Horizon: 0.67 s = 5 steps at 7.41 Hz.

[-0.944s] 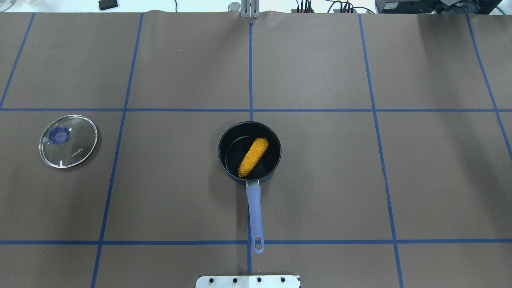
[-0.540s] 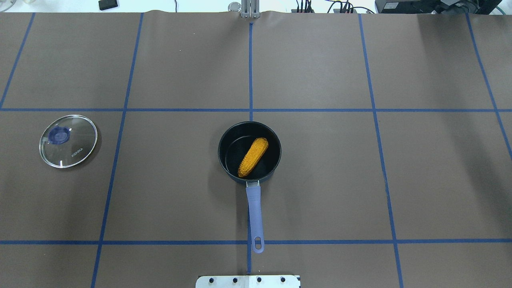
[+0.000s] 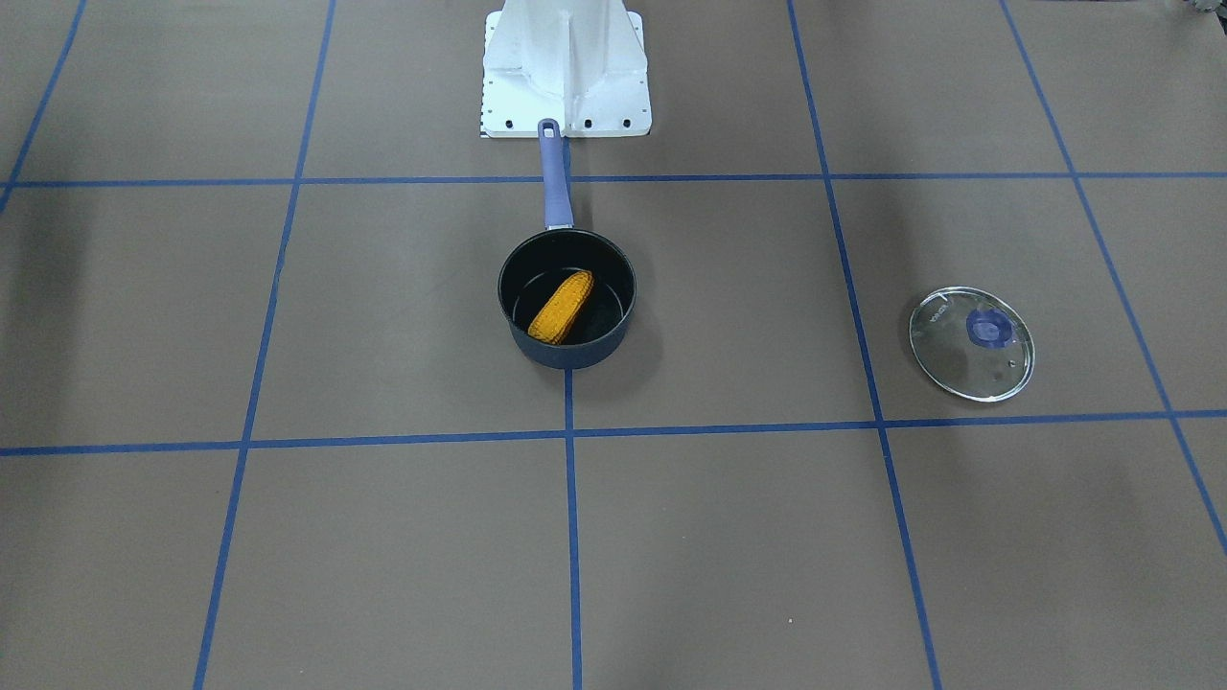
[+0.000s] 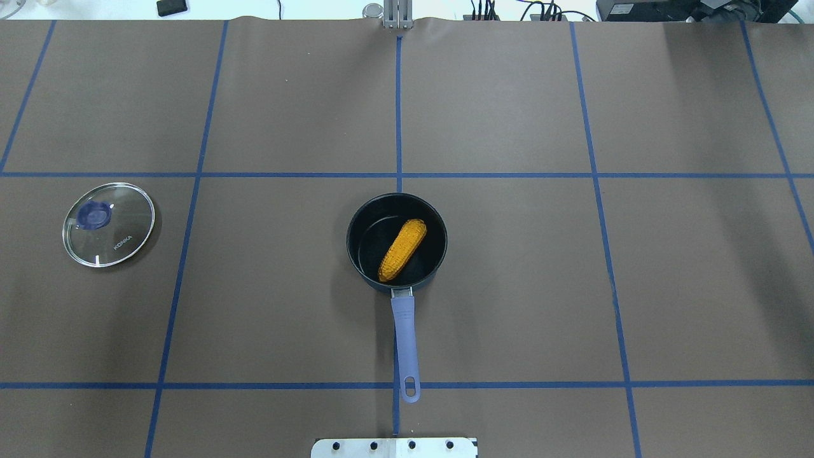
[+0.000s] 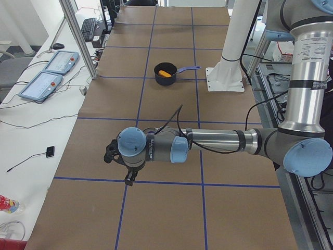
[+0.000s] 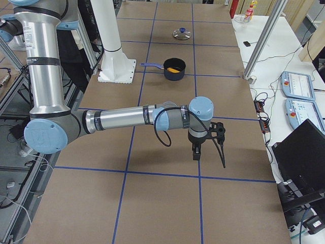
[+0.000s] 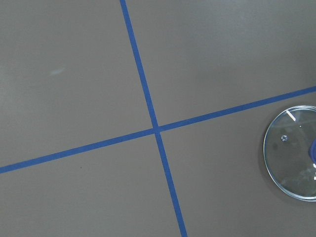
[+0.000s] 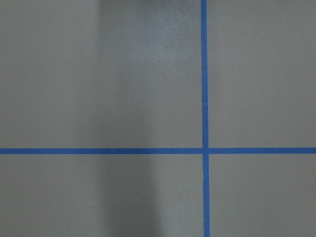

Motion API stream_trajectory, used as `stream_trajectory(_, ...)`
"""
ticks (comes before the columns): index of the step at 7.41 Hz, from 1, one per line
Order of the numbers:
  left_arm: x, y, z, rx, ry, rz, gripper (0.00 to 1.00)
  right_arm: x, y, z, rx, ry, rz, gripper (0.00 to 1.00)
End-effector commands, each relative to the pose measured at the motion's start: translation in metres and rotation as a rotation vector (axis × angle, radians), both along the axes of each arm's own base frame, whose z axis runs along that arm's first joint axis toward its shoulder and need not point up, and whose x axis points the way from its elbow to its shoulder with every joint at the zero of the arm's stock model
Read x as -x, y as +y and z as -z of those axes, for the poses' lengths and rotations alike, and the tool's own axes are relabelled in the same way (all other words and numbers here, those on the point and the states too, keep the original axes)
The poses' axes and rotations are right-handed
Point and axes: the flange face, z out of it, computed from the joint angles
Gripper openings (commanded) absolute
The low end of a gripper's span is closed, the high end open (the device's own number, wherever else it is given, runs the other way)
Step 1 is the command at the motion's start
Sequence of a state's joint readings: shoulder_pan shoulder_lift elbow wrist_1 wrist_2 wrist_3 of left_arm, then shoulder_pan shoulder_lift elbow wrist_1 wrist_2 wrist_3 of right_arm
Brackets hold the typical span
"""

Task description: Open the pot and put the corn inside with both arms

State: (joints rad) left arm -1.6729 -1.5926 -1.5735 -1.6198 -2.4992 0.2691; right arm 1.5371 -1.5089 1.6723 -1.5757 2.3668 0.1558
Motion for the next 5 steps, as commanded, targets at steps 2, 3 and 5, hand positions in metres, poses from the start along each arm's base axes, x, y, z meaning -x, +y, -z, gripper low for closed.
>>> stream_trajectory(2,-0.0006,0.0001,0.0002,0.000,0.003,-0.001,0.98,0.0000,0.0008,-0.0019,0.004,0.000,0.000,1.00)
stream_trajectory(3,-0.0003,-0.0006,-0.0001,0.001,-0.002,0.000,0.98,0.0000,0.0008,-0.0042,0.010,0.000,-0.001,1.00)
stream_trajectory(5,-0.0003,-0.0007,0.0006,-0.001,-0.002,0.000,0.98,0.0000,0.0002,-0.0058,0.016,0.000,-0.004,1.00)
